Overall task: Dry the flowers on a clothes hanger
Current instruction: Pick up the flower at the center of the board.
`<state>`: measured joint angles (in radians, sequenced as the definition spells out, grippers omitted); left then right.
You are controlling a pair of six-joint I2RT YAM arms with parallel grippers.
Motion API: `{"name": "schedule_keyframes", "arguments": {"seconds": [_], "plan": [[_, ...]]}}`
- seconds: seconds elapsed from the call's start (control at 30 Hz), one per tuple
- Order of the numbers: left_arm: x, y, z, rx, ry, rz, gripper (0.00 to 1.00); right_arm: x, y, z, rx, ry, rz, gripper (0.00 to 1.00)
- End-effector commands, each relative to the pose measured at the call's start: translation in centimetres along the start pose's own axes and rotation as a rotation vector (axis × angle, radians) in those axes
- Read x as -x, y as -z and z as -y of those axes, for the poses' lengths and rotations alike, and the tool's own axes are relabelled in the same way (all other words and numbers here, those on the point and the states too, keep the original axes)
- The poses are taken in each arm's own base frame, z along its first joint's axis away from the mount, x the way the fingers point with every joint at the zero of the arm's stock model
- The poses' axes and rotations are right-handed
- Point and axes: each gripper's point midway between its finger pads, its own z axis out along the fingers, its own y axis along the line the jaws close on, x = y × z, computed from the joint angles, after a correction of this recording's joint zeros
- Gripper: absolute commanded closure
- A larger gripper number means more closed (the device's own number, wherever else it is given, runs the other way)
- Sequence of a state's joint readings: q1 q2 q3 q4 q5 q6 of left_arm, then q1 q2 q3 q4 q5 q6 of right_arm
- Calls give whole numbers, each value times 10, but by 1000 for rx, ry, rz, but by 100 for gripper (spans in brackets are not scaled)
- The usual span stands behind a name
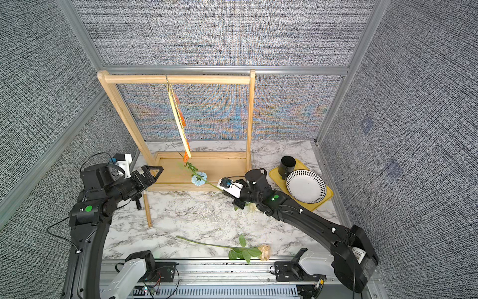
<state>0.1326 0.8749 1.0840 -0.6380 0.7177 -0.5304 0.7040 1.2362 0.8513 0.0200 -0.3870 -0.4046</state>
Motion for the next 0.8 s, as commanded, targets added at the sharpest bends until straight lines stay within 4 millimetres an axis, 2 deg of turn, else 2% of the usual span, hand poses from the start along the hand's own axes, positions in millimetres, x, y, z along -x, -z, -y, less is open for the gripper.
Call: {"name": "schedule_keyframes", "arguments": {"seconds": [0.0,0.2,0.33,0.5,0.6,0.67,0.77], "plan": [[-5,3,51,-286,-136,-61,2,39,11,7,5,-54,175,95],[-41,14,88,-493,-279,-177,2,68,21,0,67,-91,285,95],[-56,16,97,-534,-342,-190,2,81,22,-7,103,-95,320,95],[-65,18,109,-577,-410,-179,4,101,9,-26,182,-102,372,95],[-59,15,106,-538,-418,-151,13,119,-4,-42,242,-114,409,95],[-54,14,105,-513,-426,-127,27,126,-12,-49,262,-119,418,95],[-45,15,106,-489,-444,-80,36,131,-19,-54,286,-129,418,96]]}}
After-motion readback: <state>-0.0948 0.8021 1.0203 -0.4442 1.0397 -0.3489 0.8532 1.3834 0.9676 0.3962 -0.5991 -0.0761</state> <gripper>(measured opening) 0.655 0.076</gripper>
